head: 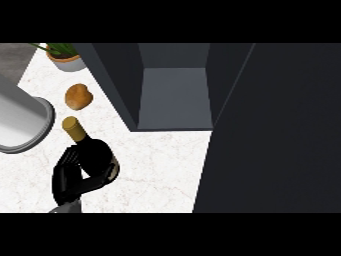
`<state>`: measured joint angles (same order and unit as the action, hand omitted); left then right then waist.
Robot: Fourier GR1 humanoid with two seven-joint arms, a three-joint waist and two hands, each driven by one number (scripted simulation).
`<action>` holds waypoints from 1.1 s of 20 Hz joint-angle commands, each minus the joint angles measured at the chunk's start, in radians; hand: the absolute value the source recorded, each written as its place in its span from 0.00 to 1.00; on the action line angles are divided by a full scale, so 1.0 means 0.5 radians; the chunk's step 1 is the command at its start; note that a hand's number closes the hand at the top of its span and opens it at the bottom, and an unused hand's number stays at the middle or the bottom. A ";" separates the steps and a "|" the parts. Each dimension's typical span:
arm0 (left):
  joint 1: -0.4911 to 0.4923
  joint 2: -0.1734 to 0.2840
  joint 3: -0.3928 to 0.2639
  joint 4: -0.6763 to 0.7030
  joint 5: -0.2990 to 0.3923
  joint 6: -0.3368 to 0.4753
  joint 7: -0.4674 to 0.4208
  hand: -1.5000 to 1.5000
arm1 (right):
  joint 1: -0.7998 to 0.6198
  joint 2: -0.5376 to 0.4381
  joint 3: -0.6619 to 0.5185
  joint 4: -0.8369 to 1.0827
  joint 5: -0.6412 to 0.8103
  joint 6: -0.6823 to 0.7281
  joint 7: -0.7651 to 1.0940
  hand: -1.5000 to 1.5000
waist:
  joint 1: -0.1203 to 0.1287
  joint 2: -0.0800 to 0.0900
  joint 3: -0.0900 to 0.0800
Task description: Pick up the wine, place it into the cabinet and close the cabinet
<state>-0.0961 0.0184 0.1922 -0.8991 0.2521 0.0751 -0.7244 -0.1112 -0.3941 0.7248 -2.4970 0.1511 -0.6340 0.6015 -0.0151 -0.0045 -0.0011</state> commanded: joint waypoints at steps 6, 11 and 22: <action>0.039 0.192 -0.298 0.114 -0.179 -0.556 -0.080 1.00 | 0.030 -0.085 -0.028 -0.299 0.102 -0.008 0.056 0.00 | -0.033 -0.006 -0.004; 0.114 0.269 -0.350 -0.104 -0.168 -0.700 -0.018 1.00 | 0.186 -0.150 -0.002 -0.323 0.108 -0.006 -0.062 0.00 | 0.011 -0.002 0.003; 0.305 0.136 -0.555 -0.722 -0.117 -0.710 0.359 1.00 | 0.229 -0.277 -0.062 -0.488 0.089 -0.044 0.024 0.00 | 0.008 -0.008 0.002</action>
<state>0.0327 0.1028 -0.0551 -1.1494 0.1883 -0.2951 -0.6202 -0.0596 -0.4853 0.6917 -2.5095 0.1245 -0.6613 0.5234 -0.0091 -0.0073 -0.0003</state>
